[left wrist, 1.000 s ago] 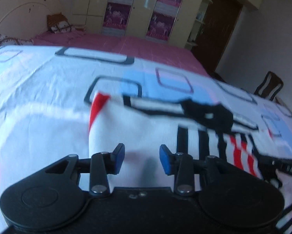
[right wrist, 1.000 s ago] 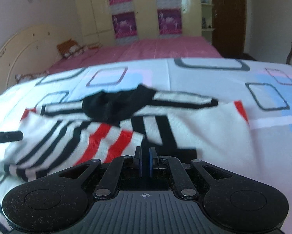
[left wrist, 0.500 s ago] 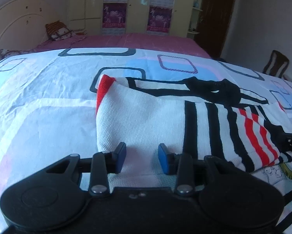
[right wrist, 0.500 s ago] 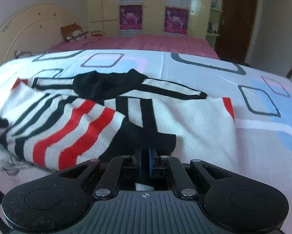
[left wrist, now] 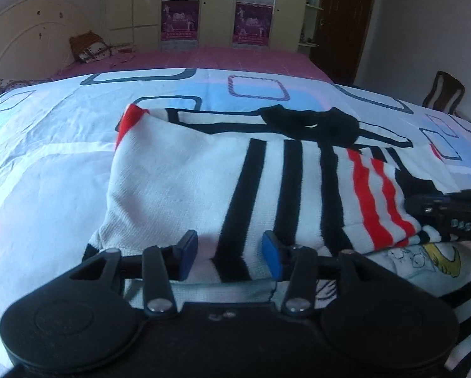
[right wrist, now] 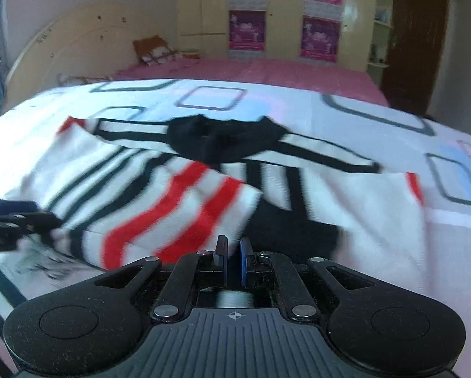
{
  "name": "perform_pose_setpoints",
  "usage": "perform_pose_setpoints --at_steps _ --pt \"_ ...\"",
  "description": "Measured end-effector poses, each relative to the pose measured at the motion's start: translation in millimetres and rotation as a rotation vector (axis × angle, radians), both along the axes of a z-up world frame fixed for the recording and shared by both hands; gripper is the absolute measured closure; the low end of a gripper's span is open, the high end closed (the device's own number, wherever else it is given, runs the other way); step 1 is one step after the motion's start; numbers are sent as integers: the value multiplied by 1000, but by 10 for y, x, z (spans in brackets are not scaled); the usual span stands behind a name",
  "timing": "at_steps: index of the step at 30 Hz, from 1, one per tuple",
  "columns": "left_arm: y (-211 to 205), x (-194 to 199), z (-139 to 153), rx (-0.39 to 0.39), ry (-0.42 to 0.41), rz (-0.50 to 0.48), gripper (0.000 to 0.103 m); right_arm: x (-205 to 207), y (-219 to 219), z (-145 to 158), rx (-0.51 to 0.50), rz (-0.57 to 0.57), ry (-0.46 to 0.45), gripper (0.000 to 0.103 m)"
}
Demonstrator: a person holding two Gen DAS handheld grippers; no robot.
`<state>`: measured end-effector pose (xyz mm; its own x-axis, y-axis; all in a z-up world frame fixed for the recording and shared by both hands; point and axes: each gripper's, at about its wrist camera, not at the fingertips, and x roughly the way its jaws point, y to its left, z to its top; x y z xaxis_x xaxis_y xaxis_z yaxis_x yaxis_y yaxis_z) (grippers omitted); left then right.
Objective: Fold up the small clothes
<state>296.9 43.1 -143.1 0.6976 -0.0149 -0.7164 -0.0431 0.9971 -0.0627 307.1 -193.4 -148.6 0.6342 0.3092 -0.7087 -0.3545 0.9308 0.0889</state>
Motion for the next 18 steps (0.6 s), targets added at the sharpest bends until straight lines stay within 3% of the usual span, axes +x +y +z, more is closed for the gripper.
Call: perform_pose_setpoints --at_steps 4,9,12,16,17,18 --pt "-21 19 -3 8 6 15 54 9 -288 -41 34 -44 11 98" --pt "-36 33 24 16 19 31 52 -21 -288 53 27 -42 26 98" --pt "-69 24 62 41 26 45 46 -88 -335 152 108 -50 46 98" --pt "-139 -96 153 73 13 43 40 -270 -282 231 125 -24 58 96" --pt "-160 -133 186 65 7 39 39 -318 -268 239 127 -18 63 86" --pt "-180 -169 216 52 5 30 37 -378 -251 247 126 -15 63 52"
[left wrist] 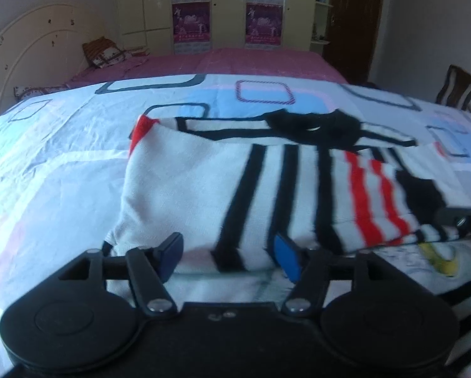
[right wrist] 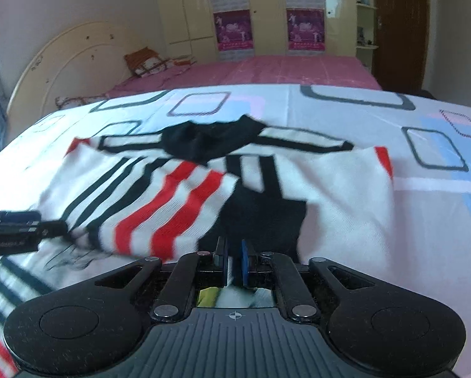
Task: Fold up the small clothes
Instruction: 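Release the folded side with both grippers and pull back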
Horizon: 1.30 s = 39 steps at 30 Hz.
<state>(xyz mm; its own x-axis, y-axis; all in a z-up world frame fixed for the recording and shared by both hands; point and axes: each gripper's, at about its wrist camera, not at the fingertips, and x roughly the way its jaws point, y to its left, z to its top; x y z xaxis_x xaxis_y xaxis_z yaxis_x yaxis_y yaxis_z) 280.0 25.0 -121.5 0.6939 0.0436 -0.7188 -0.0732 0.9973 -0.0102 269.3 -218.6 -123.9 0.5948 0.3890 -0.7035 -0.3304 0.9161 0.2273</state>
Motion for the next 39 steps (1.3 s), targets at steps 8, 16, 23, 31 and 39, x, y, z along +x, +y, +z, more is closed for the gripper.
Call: perform_pose_setpoints --at_steps 8,16,23,31,39 --pt "-242 -327 52 -42 5 -132 35 -535 156 75 -14 0 -61 42" --pt "-312 -693 -89 -10 23 -199 38 -904 371 41 -30 40 -16 85" --pt "-41 -1098 -232 64 24 -200 39 -1203 274 -135 -124 5 1 85" --pt "228 -1435 -173 55 39 -158 39 -1510 80 -66 -200 -35 -11 85" --pt "193 -1740 -82 31 41 -179 42 -1911 87 56 -115 -27 11 85"
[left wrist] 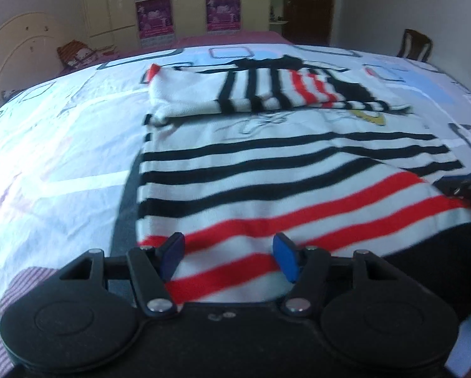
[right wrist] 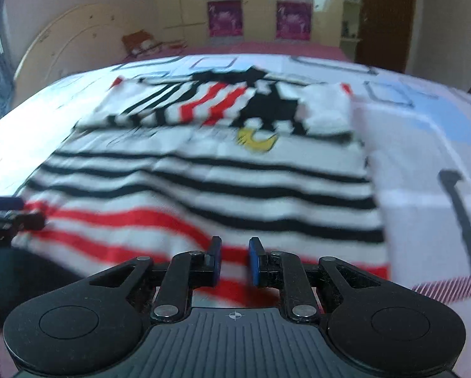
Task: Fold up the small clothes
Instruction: 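Release the folded side with both grippers and pull back, then grasp the sweater's black hem with both grippers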
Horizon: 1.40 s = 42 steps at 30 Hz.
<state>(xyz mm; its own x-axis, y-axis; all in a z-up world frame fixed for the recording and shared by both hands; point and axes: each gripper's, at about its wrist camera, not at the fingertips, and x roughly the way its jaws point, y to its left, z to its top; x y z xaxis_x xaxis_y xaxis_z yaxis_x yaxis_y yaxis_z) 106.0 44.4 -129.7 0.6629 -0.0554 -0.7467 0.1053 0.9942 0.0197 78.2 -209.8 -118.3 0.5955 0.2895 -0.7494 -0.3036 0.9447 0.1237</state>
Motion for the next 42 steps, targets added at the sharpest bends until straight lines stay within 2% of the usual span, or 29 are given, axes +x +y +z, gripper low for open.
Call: perform_pose_setpoints --at_steps 4,7,12,14,16,17,18,19,23,32,37,42 --pt "-62 -127 -78 37 20 -31 39 -136 -34 -92 -73 16 -5 85" --pt "65 -225 -102 24 18 -19 39 -243 -164 -105 -131 -20 -22 85" --pt "130 -356 -53 33 21 -17 40 -400 -316 -32 -121 -64 -9 85" --pt "122 -395 -4 27 21 -5 41 -457 -366 44 -75 -93 -13 85" --pt "142 -438 45 -8 23 14 36 -515 -419 98 -35 -120 -10 82" --pt "163 -455 63 -31 28 26 34 -543 -431 115 -28 -133 -9 64" --pt "179 -467 75 -45 32 37 34 -575 -444 128 -28 -144 -17 40" --pt "191 -478 83 -53 34 46 34 -614 -452 142 -33 -151 -32 37" --pt "219 -506 88 -62 45 72 33 -683 -469 129 -35 -157 -21 37" --pt "288 -626 69 -79 73 118 23 -803 -669 34 10 -222 52 37" --pt "345 -702 22 -137 106 139 22 -894 -640 8 13 -202 72 37" --pt "336 -777 -12 -194 120 117 24 -953 -608 -21 27 -202 86 37"
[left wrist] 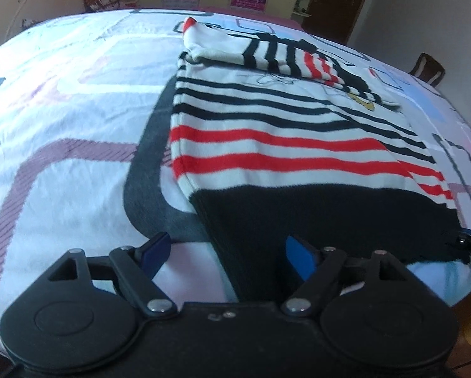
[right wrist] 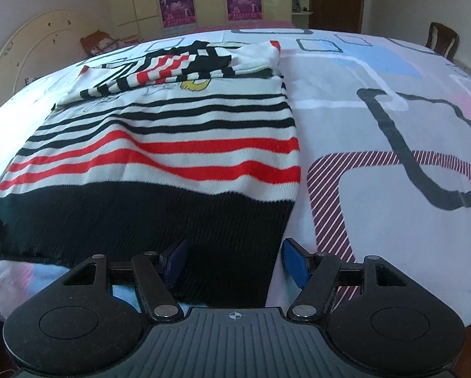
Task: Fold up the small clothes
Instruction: 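Grasp the sweater's black hem with both grippers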
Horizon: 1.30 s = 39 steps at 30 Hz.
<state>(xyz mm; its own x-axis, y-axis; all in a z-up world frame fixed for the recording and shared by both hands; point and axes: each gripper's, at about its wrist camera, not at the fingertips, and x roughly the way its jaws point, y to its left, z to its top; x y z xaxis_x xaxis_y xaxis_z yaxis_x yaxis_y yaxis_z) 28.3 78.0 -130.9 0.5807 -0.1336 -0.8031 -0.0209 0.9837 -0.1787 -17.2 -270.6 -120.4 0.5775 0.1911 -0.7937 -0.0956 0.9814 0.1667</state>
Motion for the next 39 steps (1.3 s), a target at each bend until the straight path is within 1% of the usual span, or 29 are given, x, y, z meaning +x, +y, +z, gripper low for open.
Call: perform_pose_setpoints --at_steps 1,2,3,4,5,6,7,8,10,12,13,16,21,26,29,33,37,39 --pt "-9 -10 -9 -9 -1 -4 25 -10 6 -2 4 -2 1 40" --pt "-18 -15 -17 -15 -3 -7 25 -16 17 -3 6 2 2 48" --pt "-24 -18 -22 -22 -5 -8 25 -19 25 0 9 2 1 51" --pt "-27 -20 -23 -34 -7 -8 29 -19 28 3 10 -2 -1 53" --pt "-25 -20 -23 -49 -8 -8 32 -15 26 3 14 -5 -3 63" --pt "-20 -18 -23 -62 -11 -7 42 -9 17 5 23 -7 -4 74" --pt "-16 -12 -23 -73 -12 -8 54 -4 3 10 34 -13 0 79" --pt "-10 -1 -23 -84 -9 -9 58 3 -3 14 42 -13 5 85" --pt "-2 23 -20 -112 -2 -17 74 12 3 24 44 -7 11 88" --pt "-10 39 -9 -127 -4 -30 82 21 2 47 52 -5 11 94" --pt "-14 41 4 -128 -13 -35 88 24 -4 68 56 -9 7 94" --pt "9 63 83 -149 -47 -38 94 51 -45 159 81 -18 -17 94" --pt "46 170 366 -176 -139 -41 95 164 -104 424 124 -34 -80 94" --pt "67 422 668 -195 -218 -38 95 472 -104 686 134 -19 -164 94" --pt "107 629 784 -215 -244 -20 95 748 -109 793 154 -17 -201 94" --pt "124 977 875 -207 -273 -10 95 1154 -94 907 161 -8 -248 94" --pt "157 1371 920 -210 -296 11 96 1584 -81 936 162 -8 -278 94" --pt "156 1595 934 -196 -310 16 96 1838 -87 913 177 -20 -277 94"
